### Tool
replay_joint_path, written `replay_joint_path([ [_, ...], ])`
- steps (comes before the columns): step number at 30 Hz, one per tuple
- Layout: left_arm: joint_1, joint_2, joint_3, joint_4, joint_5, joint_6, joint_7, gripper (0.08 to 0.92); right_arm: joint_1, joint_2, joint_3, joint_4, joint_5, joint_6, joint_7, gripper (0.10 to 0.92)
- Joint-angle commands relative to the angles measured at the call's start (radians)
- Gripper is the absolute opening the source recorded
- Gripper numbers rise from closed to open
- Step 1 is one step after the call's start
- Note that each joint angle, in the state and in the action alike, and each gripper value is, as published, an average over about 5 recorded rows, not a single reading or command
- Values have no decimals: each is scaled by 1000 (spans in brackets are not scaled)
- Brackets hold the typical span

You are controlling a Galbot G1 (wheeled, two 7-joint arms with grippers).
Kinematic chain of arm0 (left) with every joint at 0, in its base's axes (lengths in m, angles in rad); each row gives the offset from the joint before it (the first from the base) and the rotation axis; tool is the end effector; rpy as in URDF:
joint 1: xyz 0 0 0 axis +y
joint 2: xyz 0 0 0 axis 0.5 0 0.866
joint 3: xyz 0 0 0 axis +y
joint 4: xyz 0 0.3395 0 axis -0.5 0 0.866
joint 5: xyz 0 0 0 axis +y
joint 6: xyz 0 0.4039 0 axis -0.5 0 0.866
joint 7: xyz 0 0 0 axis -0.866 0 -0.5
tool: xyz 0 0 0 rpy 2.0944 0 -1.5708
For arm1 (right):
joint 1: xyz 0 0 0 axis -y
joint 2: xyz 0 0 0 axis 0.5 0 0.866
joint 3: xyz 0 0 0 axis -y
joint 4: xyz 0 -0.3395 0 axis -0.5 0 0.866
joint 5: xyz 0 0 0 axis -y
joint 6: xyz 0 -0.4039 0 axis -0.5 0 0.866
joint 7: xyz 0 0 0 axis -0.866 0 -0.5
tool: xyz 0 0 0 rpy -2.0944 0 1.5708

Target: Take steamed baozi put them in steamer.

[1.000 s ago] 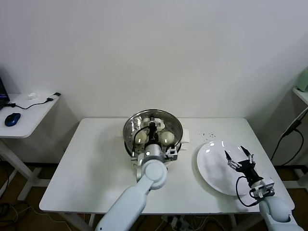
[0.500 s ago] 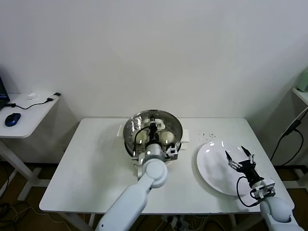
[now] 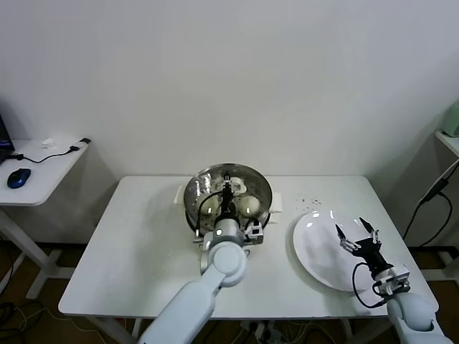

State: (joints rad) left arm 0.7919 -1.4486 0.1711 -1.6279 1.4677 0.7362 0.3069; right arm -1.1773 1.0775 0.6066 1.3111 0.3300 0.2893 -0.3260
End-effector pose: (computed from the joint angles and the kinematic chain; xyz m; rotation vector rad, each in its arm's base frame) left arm 0.3870 -0.2176 -0.2561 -0.0362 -2.1690 -2.1595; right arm 0.3371 -0.2384 -0.4223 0.2769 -3.0414 0.2682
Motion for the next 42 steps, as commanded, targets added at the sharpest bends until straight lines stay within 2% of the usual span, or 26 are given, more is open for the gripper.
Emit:
replay_joint_path([
  [1,47,72,7,-203,-9,19,37,455,0,0,3,1,-1,-8,1,823],
  [8,156,148,-16,-372,-25,17,35,664,-10,1,10,30,-31,-71,35,823],
  [12,251,201,-76,-459,-109,13,-28,771,-15,0,12,50,-41,-103,47,823],
  [16,336,263,-158,-536,-266,-5,-149,817,-22,3,16,76,-53,-129,53,823],
  [18,376,278,-232,-564,-416,-31,-242,821,-27,7,20,94,-50,-137,53,823],
  [23,465,288,-467,-588,-855,-196,-454,823,-42,23,23,143,-30,-147,62,823],
  [27,594,255,-648,-598,-1137,-389,-505,823,-55,40,22,189,-33,-162,78,823],
  [30,696,191,-759,-595,-1320,-530,-484,823,-67,53,22,220,-44,-175,89,823],
  [33,758,115,-846,-573,-1468,-619,-449,823,-78,65,23,247,-59,-189,98,823],
  [37,791,43,-907,-513,-1549,-712,-397,823,-85,78,24,265,-53,-202,101,823],
  [42,798,8,-907,-439,-1558,-765,-372,823,-97,86,27,280,-42,-221,93,823],
])
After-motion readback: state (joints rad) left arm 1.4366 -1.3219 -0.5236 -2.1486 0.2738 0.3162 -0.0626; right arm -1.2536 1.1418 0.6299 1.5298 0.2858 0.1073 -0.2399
